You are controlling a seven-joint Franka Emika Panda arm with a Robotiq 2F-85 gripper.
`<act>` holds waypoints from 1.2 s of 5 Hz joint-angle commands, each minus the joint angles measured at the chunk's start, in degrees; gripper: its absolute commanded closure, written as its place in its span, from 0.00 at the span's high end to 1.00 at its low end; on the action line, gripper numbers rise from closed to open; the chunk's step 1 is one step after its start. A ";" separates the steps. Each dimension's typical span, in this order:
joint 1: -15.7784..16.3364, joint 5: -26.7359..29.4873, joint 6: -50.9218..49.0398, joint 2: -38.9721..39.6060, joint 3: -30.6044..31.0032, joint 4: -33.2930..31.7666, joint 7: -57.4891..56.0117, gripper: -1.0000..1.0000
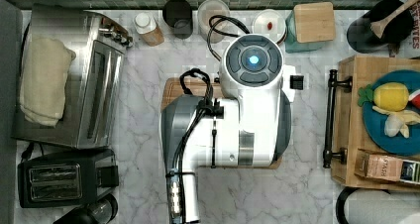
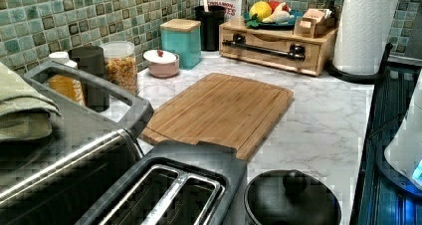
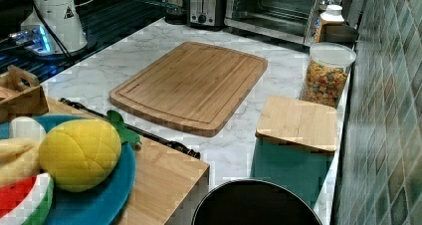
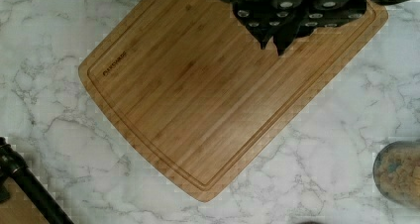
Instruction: Pick up the towel.
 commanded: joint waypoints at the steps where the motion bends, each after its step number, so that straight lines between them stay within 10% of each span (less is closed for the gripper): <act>1: 0.27 -0.69 0.54 0.00 -0.40 -0.20 0.04 0.00; 6: 5.87 3.40 21.23 -1.83 8.66 -1.29 -1.33 0.00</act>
